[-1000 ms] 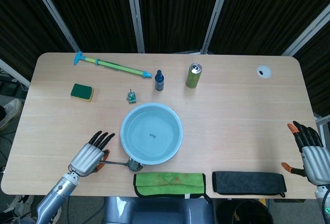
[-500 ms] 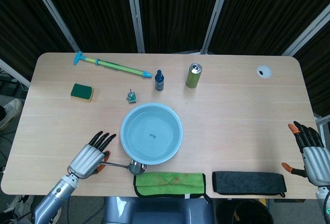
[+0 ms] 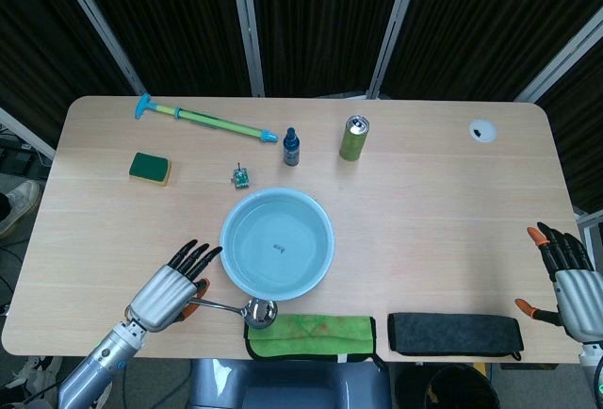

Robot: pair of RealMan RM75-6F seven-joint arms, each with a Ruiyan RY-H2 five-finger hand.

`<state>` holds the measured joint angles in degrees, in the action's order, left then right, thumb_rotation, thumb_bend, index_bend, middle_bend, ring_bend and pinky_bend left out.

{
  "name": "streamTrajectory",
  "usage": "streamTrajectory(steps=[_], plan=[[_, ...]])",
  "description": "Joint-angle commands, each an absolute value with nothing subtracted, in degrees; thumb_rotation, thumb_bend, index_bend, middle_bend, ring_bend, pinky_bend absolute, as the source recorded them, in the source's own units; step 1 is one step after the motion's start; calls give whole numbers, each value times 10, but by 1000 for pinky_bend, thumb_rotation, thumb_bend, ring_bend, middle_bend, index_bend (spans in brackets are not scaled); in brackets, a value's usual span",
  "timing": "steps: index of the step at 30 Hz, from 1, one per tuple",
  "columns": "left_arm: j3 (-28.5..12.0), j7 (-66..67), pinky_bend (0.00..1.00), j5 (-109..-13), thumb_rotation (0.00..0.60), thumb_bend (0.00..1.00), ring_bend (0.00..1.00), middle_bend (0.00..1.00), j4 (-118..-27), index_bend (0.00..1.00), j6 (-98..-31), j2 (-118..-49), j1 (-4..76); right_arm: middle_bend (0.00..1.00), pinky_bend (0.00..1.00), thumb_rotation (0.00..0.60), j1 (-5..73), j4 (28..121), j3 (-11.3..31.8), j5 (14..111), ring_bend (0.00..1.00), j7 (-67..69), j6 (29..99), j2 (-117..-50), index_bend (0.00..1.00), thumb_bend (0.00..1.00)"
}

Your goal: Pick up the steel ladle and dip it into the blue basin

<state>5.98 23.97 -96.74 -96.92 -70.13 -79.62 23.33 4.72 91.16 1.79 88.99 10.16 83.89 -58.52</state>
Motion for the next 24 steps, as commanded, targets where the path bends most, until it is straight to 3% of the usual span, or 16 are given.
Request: streamTrajectory(steps=[1,14,24], plan=[[58,241,0,-974,600,412,0,0,-983,616,-699,-789,238,0,0,600,47,912,17,892,0,102,841,-585,0,0],[41,249,0,-972,600,409,0,0,-1020,616,-666,-792,260,0,0,600,47,912,18,892,0,102,840,-586,0,0],[19,258,0,-973,600,409,0,0,-1034,618,-680,-775,264,0,0,600,47,910,17,892,0,105,839,-585,0,0]])
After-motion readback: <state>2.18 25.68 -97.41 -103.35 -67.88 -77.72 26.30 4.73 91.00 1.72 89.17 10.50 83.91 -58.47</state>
